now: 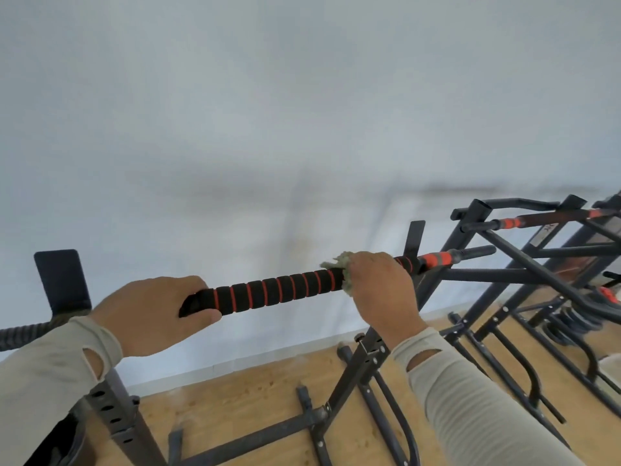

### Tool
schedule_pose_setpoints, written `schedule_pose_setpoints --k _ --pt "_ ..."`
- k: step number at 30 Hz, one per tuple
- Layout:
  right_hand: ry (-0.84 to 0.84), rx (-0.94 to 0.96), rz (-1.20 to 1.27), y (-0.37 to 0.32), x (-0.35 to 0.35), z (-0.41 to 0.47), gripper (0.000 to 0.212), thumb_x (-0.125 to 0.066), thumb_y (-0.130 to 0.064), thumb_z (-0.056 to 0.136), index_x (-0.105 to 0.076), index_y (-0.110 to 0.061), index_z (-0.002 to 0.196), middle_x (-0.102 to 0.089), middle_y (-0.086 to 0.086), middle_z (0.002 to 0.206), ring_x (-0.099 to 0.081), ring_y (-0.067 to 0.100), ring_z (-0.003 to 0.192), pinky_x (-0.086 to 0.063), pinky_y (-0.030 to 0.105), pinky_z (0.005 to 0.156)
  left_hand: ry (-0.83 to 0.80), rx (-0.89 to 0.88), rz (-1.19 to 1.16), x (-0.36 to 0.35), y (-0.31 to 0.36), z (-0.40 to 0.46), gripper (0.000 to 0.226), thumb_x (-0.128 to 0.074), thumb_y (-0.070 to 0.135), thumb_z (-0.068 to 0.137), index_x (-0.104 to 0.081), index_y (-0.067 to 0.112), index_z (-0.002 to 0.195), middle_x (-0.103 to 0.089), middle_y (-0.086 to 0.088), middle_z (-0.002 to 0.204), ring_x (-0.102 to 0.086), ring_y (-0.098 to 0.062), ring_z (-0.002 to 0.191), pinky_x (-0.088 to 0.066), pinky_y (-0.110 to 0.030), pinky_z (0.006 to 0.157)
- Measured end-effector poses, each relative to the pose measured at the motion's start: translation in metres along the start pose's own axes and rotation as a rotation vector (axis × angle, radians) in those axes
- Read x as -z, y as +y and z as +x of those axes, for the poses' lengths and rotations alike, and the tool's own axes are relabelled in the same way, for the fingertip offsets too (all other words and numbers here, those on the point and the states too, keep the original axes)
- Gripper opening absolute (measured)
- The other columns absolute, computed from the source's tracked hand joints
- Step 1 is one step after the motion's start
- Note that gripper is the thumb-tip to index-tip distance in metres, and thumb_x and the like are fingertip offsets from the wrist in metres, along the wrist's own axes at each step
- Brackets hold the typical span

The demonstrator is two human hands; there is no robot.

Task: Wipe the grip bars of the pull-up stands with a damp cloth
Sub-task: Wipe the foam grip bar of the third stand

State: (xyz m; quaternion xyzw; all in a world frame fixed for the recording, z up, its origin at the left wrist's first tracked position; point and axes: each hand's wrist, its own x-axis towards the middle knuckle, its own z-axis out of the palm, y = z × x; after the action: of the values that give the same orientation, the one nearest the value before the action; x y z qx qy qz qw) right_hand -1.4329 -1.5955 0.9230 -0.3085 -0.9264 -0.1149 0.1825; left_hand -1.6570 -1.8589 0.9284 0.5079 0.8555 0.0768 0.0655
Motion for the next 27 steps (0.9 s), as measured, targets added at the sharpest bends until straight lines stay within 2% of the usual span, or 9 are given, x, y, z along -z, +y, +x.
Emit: schedule_pose_setpoints --k 5,9,13,16,18,21,24,26,27 --pt "-0.077 -0.249 -0.121 0.063 0.007 0.003 0.006 -0.067 -0.02 0.09 -0.064 -0.025 0.091 -0.055 -0.008 0.067 -0.051 0.016 0.063 -0.04 0.028 0.052 0.131 0.006 -0.002 -0.005 -0.001 0.0 0.029 -0.053 0.068 0.087 -0.049 0.043 0.1 -0.063 0.018 0.077 -0.059 0.0 0.065 -0.049 -0.022 0.068" --pt "-0.082 -0.355 -0.147 0.074 0.01 0.01 0.021 -0.067 -0.017 0.089 -0.051 -0.024 0.078 -0.048 -0.008 0.06 -0.053 0.019 0.063 -0.039 0.029 0.053 0.189 -0.008 0.006 -0.008 0.0 0.0 0.026 -0.057 0.064 0.088 -0.049 0.042 0.099 -0.059 0.018 0.079 -0.056 0.0 0.067 -0.045 -0.021 0.065" --pt "-0.028 -0.415 -0.004 0.041 0.01 0.007 0.018 -0.055 -0.011 0.094 -0.066 -0.024 0.099 -0.053 -0.008 0.066 -0.057 0.018 0.063 -0.041 0.028 0.051 0.166 0.01 -0.017 -0.007 0.002 -0.001 0.027 -0.059 0.062 0.087 -0.046 0.043 0.1 -0.058 0.018 0.082 -0.055 0.0 0.071 -0.045 -0.022 0.066" --pt "-0.046 -0.271 0.051 -0.01 0.013 0.001 0.018 -0.05 -0.012 0.098 -0.059 -0.026 0.09 -0.056 -0.009 0.071 -0.063 0.016 0.069 -0.043 0.027 0.051 0.045 0.067 -0.161 -0.001 0.003 0.005 0.018 -0.058 0.051 0.09 -0.046 0.041 0.099 -0.062 0.015 0.082 -0.06 -0.005 0.068 -0.047 -0.025 0.064" --pt "-0.021 -0.151 0.112 -0.053 0.016 -0.003 0.021 -0.053 -0.012 0.095 -0.051 -0.028 0.081 -0.052 -0.011 0.069 -0.057 0.012 0.065 -0.043 0.024 0.055 -0.012 0.074 -0.231 0.001 -0.001 0.01 0.014 -0.057 0.046 0.09 -0.048 0.041 0.098 -0.065 0.013 0.083 -0.063 -0.01 0.069 -0.048 -0.028 0.064" --pt "0.096 0.018 0.264 -0.123 0.011 -0.01 0.021 -0.06 -0.008 0.084 -0.056 -0.027 0.075 -0.055 -0.011 0.067 -0.05 0.01 0.062 -0.037 0.022 0.062 -0.031 0.053 -0.27 0.002 -0.006 0.012 0.014 -0.06 0.045 0.09 -0.05 0.041 0.098 -0.065 0.016 0.087 -0.063 -0.01 0.074 -0.048 -0.028 0.067" --pt "0.183 0.194 0.467 -0.189 0.001 -0.015 0.02 -0.051 -0.008 0.08 -0.065 -0.022 0.081 -0.064 -0.004 0.077 -0.059 0.018 0.077 -0.045 0.028 0.076 -0.003 0.038 -0.274 0.0 -0.011 0.011 0.015 -0.064 0.04 0.088 -0.05 0.036 0.092 -0.064 0.013 0.084 -0.062 -0.014 0.076 -0.047 -0.029 0.068" --pt "0.187 0.29 0.595 -0.208 -0.004 -0.015 0.023 -0.049 -0.004 0.083 -0.069 -0.015 0.089 -0.069 0.002 0.087 -0.06 0.024 0.086 -0.049 0.036 0.092 -0.005 0.027 -0.27 -0.002 -0.014 0.012 0.016 -0.063 0.033 0.087 -0.046 0.032 0.086 -0.063 0.008 0.079 -0.062 -0.02 0.076 -0.045 -0.029 0.066" --pt "0.198 0.323 0.605 -0.206 -0.008 -0.014 0.023 -0.05 -0.002 0.085 -0.07 -0.013 0.094 -0.071 0.004 0.092 -0.061 0.025 0.089 -0.05 0.039 0.093 -0.001 0.031 -0.277 -0.002 -0.016 0.012 0.017 -0.064 0.035 0.087 -0.047 0.033 0.087 -0.064 0.01 0.08 -0.062 -0.018 0.077 -0.045 -0.029 0.067"
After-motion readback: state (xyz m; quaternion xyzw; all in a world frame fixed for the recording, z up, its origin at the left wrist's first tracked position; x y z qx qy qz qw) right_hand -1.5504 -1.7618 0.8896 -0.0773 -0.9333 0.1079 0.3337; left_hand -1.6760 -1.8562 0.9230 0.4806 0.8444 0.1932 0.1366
